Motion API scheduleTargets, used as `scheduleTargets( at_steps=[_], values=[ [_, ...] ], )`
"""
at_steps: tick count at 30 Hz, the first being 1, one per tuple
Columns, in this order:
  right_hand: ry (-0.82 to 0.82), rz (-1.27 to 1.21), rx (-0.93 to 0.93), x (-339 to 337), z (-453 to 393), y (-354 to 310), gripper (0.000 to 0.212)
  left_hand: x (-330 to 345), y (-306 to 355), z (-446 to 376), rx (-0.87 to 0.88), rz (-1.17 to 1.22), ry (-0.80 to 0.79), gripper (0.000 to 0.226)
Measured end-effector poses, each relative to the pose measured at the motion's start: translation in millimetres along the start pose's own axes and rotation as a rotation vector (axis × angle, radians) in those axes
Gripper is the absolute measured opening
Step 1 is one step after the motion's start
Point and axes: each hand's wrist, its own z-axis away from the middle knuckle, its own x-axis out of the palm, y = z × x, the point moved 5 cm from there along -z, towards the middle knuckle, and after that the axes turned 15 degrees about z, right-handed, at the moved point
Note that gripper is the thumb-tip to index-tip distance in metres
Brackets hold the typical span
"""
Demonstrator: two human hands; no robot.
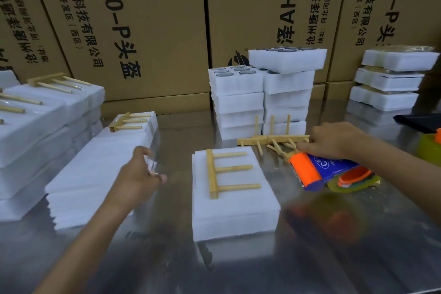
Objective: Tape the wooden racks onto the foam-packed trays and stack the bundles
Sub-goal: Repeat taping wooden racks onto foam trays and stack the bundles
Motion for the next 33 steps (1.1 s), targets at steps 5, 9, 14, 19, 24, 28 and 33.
scheduleTargets(
  at_steps=[5,9,14,19,24,28,33],
  values=[
    [0.035,-0.064,0.017,20,-1,-6,0.06,60,-22,18,0.008,0.033,-0.143,0.056],
    [0.067,-0.063,0.019,24,-4,-8,0.059,75,-29,24,0.082,-0.149,-0.212,0.065],
    [0.087,-0.099,0.041,27,-4,-5,0.06,43,24,32,0.446,-0.16,0.033,0.057],
    [0.097,-0.124,0.061,26,2,1,0.062,113,134,45,0.67,-0.027,-0.201,0.029],
    [0.056,-0.152,0.076,24,6,2,0.06,216,156,55,0.451,-0.464,-0.657,0.018],
    [0.05,-0.087,0.105,16,4,-11,0.058,215,135,44,0.379,-0.294,-0.569,0.022],
    [0.134,-0.059,0.277,6,11,-28,0.05,215,132,45,0.398,-0.211,-0.538,0.02]
  ],
)
